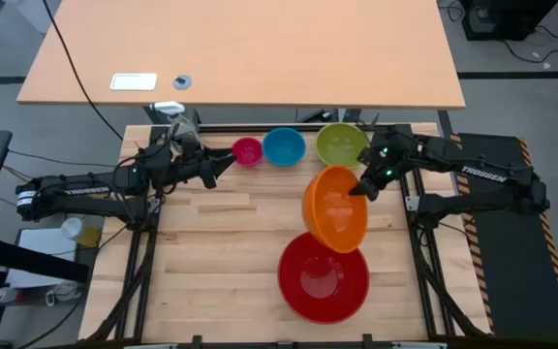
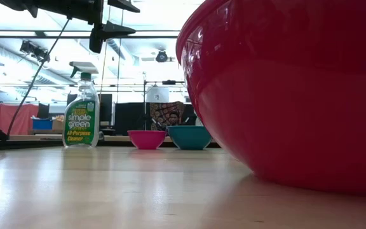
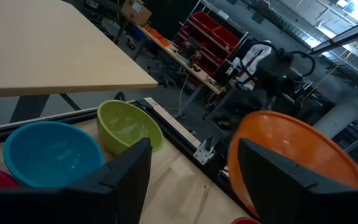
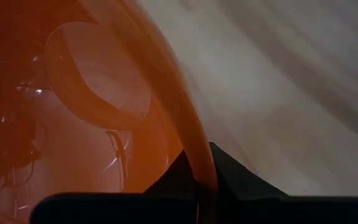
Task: Nest bowls inside each other by size order
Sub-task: Stack the orange bowl into the red bowl
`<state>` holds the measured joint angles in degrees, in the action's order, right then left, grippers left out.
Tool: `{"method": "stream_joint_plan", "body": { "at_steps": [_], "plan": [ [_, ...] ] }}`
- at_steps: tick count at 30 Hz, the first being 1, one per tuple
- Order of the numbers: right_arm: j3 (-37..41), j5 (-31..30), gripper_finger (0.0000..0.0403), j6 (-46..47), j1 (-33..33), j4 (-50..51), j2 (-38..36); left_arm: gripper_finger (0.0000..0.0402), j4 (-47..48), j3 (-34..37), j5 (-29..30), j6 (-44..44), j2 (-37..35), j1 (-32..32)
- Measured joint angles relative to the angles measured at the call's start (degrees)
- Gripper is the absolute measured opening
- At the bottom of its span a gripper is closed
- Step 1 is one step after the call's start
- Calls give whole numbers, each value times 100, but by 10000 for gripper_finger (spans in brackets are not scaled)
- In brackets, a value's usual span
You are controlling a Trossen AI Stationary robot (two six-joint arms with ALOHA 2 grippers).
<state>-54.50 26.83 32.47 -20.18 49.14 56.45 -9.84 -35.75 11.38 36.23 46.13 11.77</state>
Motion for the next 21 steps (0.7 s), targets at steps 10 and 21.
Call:
{"method": "stream_joint_plan", "body": {
  "at_steps": [10,21],
  "plan": [
    [-1136,-888,23,210,1563,234,1236,243,25,0,4,16,0,0],
    [-2130,-1093,23,-46,2488,1124,2709,243,-69,0,-55,195,0,0]
  ]
}}
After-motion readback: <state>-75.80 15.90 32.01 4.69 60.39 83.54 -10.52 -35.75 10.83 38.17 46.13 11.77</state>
